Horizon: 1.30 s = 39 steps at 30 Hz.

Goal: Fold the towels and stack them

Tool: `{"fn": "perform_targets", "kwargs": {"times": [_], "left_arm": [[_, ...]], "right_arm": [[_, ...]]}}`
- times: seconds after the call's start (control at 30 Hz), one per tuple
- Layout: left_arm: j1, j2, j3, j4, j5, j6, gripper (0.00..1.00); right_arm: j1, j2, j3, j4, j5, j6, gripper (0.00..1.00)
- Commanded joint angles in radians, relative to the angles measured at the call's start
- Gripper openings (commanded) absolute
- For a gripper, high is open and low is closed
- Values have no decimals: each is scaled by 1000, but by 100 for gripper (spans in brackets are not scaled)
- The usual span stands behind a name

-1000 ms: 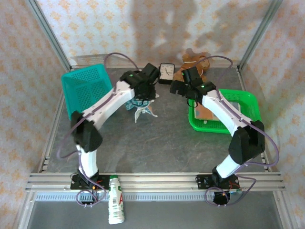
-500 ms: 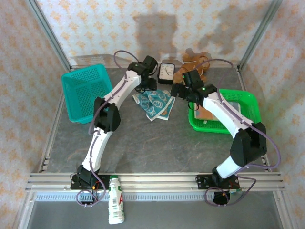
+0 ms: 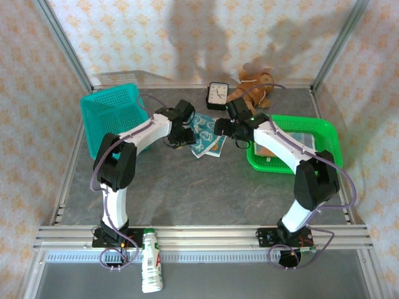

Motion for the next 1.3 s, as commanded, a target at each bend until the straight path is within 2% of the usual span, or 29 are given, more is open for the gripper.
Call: {"fn": "perform_targets", "kwargs": {"times": [0.0, 0.23, 0.63, 0.67, 0.73, 0.87, 1.07, 1.17, 1.27], "left_arm": [[-32, -5, -59, 155, 92, -132, 43], [-49, 27, -115, 262, 123, -234, 37], [-74, 43, -140, 185, 62, -263, 35], [-76, 41, -151, 201, 68, -267, 32], [-75, 33, -161, 214, 67, -274, 19], [-73, -7, -157, 151, 16, -247, 1], [-40, -138, -221, 52, -39, -190, 0], [-14, -218, -296, 21, -64, -166, 0], [16, -284, -371, 0, -87, -129, 0]], "right_arm": [[-1, -2, 18, 5, 23, 11, 86], [-1, -17, 8, -8, 32, -1, 87], [-1, -21, 3, -16, 37, -12, 88], [-1, -22, 1, -15, 37, -11, 88], [-1, -18, 2, -13, 32, -8, 88], [0, -13, 9, -18, 26, -10, 88], [12, 11, 33, -30, 15, -15, 87], [21, 29, 48, -29, -12, -8, 81], [35, 60, 60, -17, -45, 10, 69]]}}
